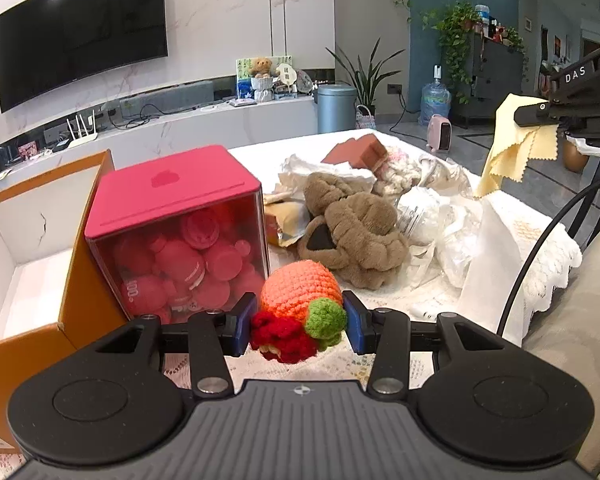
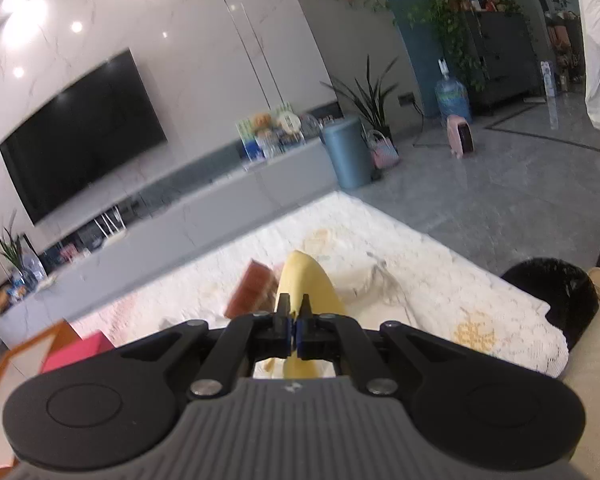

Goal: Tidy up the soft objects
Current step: 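Carry the yellow cloth with the right tool while the left tool carries the fruit toy toward the orange box, then lower the fruit toy into the orange box and open the left tool while the right tool lowers the cloth, then open the right tool to drop the yellow cloth into the box, then withdraw both tools from the box back toward the soft items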

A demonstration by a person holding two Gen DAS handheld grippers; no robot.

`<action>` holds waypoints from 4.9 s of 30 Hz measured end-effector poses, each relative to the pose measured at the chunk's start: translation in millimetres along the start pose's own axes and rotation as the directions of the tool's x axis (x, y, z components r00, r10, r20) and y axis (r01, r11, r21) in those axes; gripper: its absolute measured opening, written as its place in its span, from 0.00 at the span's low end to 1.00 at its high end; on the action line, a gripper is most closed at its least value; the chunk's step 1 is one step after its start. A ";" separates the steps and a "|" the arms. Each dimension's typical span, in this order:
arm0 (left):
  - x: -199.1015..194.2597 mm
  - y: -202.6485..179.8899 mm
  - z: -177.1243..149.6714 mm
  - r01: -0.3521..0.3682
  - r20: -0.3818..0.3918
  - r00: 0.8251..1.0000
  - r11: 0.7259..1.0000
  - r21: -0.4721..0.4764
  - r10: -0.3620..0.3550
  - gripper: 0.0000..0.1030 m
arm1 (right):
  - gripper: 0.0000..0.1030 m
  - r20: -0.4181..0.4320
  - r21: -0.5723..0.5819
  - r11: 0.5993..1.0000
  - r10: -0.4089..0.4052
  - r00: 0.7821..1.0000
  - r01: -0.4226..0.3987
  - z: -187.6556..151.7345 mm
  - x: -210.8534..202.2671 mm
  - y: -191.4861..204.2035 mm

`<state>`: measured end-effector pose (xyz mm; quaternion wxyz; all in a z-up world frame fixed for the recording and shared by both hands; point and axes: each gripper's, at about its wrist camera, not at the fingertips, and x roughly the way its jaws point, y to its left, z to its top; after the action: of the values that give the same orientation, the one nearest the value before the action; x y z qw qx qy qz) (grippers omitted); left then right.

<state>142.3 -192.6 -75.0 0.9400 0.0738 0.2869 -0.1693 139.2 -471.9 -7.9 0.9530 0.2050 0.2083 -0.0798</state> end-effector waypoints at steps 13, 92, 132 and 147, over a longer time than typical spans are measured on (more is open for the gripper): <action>-21.4 10.3 29.8 -0.007 0.038 0.999 0.998 -0.068 0.009 0.50 | 0.00 -0.034 -0.086 0.994 0.068 0.997 -0.071 2.6 -13.9 38.2; -96.3 242.1 -6.9 -0.227 -0.180 0.970 0.885 -0.407 0.167 0.63 | 0.00 -0.345 -0.436 0.829 0.204 0.916 -0.349 -173.6 29.4 358.1; -140.8 278.6 -8.6 -0.227 -0.163 0.973 0.830 -0.509 0.166 0.77 | 0.82 -0.245 -0.580 0.770 0.148 0.958 -0.267 -174.9 -5.0 376.9; -186.8 254.1 8.6 -0.208 0.070 0.959 0.849 -0.485 0.275 1.00 | 0.97 -0.163 -0.559 0.790 0.194 0.967 -0.253 -148.3 -44.6 368.7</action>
<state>93.1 93.6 48.1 0.9606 -0.1340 0.2427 0.0206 132.6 -73.0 20.2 0.9616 -0.0656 0.2426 0.1102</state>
